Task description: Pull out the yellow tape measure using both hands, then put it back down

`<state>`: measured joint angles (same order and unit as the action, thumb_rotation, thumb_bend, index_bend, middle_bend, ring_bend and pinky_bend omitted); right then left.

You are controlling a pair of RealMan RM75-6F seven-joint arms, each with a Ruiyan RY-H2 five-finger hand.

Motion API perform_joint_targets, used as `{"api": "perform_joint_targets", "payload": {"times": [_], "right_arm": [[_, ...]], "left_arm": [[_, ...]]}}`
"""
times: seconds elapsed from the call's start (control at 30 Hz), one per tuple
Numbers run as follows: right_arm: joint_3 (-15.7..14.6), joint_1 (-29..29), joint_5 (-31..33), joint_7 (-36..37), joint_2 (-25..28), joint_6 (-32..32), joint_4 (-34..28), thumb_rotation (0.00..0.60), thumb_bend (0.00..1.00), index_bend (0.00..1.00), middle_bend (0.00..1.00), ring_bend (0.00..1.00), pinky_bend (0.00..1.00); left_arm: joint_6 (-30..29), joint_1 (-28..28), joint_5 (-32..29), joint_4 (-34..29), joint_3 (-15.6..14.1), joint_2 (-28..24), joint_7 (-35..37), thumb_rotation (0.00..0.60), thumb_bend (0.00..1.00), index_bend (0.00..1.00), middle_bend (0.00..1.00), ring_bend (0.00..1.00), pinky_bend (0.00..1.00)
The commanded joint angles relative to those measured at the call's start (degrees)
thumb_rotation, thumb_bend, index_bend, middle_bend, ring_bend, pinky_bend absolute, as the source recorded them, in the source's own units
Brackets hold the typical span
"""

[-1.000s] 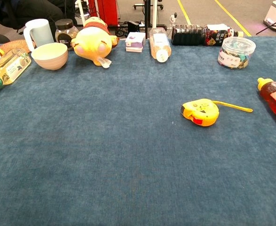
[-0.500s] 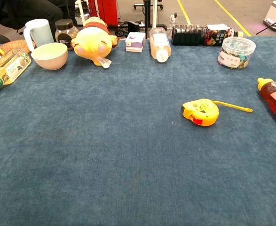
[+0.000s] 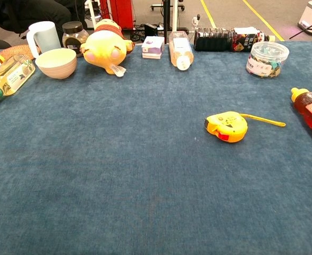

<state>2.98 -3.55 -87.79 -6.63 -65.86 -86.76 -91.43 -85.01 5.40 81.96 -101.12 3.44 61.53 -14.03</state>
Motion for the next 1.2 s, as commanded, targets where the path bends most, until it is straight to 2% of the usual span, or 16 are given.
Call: {"api": "perform_joint_targets", "payload": {"times": [0.03, 0.2, 0.47, 0.67, 0.8, 0.97, 1.2], "right_arm": [[0.2, -0.3, -0.5, 0.4, 0.5, -0.2, -0.5, 0.417, 0.22, 0.34, 0.42, 0.42, 0.47], [1.1, -2.0, -2.3, 2.2, 2.2, 0.6, -2.8, 0.412, 0.21, 0.34, 0.42, 0.42, 0.47], [2.9, -8.9, -5.9, 4.8, 4.4, 7.1, -7.8, 0.415, 0.21, 0.32, 0.41, 0.41, 0.47], [4.6, -16.7, -5.9, 7.0, 3.5, 17.4, -10.0, 0.413, 0.22, 0.3, 0.39, 0.4, 0.46], [5.6, -22.3, -4.1, 7.5, 1.3, 25.2, -9.1, 0.413, 0.22, 0.25, 0.35, 0.36, 0.44], [6.6, -27.7, 0.2, 4.4, -2.5, 33.3, -6.1, 0.413, 0.21, 0.23, 0.31, 0.31, 0.41], [7.3, -32.5, 6.0, -1.9, -8.8, 39.4, -0.4, 0.415, 0.21, 0.25, 0.32, 0.31, 0.4]], "left_arm": [[0.2, 0.3, -0.1, -0.9, 0.3, -0.8, 0.2, 0.6, 0.25, 0.44, 0.28, 0.2, 0.29], [0.6, 0.8, -0.2, -1.9, 0.8, -1.7, 0.2, 0.6, 0.25, 0.44, 0.28, 0.2, 0.29], [1.4, 1.6, -0.3, -3.1, 1.3, -2.7, 0.7, 0.6, 0.25, 0.44, 0.28, 0.2, 0.29], [1.3, 2.0, -0.1, -3.9, 1.7, -3.7, 0.5, 0.6, 0.25, 0.44, 0.28, 0.2, 0.29], [1.6, 2.2, -0.6, -4.5, 1.9, -4.4, 0.3, 0.6, 0.25, 0.44, 0.28, 0.2, 0.29], [2.3, 2.6, -1.5, -5.0, 2.1, -4.9, -0.2, 0.6, 0.25, 0.44, 0.28, 0.2, 0.29], [3.6, 3.7, -2.5, -5.1, 2.8, -5.2, -0.8, 0.6, 0.25, 0.44, 0.28, 0.2, 0.29]]}}
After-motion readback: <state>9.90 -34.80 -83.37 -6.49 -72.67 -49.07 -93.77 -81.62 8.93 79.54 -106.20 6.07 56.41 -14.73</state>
